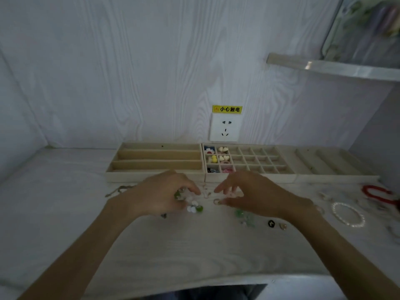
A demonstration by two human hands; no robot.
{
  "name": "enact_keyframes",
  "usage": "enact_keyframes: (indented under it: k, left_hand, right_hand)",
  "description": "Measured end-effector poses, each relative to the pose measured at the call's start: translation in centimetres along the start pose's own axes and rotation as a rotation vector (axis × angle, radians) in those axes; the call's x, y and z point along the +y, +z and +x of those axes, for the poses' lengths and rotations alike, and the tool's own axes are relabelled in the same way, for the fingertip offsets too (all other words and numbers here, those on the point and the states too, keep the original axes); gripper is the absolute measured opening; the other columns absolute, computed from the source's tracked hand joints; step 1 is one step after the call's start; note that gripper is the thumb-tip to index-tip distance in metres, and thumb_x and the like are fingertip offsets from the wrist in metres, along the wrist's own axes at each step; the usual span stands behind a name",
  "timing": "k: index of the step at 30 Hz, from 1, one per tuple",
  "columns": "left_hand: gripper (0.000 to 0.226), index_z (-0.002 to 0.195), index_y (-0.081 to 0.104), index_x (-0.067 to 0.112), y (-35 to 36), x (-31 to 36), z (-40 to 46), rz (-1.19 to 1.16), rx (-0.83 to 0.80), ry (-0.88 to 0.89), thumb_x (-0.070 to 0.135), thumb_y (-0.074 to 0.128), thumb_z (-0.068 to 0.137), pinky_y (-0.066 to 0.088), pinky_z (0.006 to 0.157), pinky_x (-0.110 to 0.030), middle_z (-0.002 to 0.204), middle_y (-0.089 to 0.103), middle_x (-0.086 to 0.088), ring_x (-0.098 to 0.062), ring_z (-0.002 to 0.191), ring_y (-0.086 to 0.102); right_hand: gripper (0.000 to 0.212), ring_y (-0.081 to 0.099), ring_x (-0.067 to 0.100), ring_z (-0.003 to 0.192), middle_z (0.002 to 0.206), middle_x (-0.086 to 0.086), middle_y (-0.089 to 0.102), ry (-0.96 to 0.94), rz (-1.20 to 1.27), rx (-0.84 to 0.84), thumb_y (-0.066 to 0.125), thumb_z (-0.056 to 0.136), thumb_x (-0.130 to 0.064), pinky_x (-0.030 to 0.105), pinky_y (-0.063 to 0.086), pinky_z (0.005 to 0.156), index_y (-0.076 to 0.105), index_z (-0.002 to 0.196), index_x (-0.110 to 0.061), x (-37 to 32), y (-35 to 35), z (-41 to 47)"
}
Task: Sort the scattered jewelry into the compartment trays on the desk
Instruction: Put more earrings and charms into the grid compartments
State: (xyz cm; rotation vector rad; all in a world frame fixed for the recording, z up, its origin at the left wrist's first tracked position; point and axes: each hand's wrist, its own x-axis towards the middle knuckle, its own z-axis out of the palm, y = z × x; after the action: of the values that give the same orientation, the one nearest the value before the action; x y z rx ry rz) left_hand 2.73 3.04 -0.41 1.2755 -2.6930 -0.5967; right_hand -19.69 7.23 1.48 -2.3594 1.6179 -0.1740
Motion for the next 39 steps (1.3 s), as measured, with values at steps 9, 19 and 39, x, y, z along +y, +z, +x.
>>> enact_keyframes:
  k: [9, 19, 39]
  left_hand:
    - [0.03, 0.11, 0.068, 0.034, 1.3, 0.2, -1.3, 0.053, 0.084, -0.018, 0.023, 0.063, 0.082, 0.046, 0.083, -0.024, 0.108, 0.063, 0.014, -0.004, 0.099, 0.057]
    - [0.037, 0.113, 0.067, 0.03, 0.2, 1.5, 0.1, -0.325, 0.205, 0.026, 0.034, 0.075, 0.077, 0.053, 0.084, -0.026, 0.102, 0.068, 0.018, 0.005, 0.091, 0.062]
    - [0.013, 0.08, 0.073, 0.041, -3.2, 4.0, 13.3, -0.615, 0.545, 0.022, 0.029, 0.076, 0.076, 0.055, 0.084, -0.037, 0.08, 0.073, 0.014, -0.001, 0.078, 0.068]
  right_hand:
    - [0.025, 0.046, 0.007, 0.079, 0.083, -0.011, 0.056, -0.003, 0.078, 0.245, 0.07, 0.075, -0.049, 0.025, 0.03, 0.067, 0.07, 0.091, -0.029, -2.9, 4.6, 1.3]
    - [0.015, 0.055, 0.003, 0.066, 0.077, -0.007, 0.063, 0.086, 0.435, 0.106, 0.06, 0.087, -0.039, 0.015, 0.043, 0.063, 0.068, 0.079, -0.03, -2.3, 0.6, 1.2]
    - [0.042, 0.054, 0.008, 0.077, 0.091, -0.003, 0.063, 0.363, 0.828, 0.118, 0.072, 0.076, -0.041, 0.023, 0.041, 0.068, 0.069, 0.107, -0.013, 6.1, -8.0, 7.8]
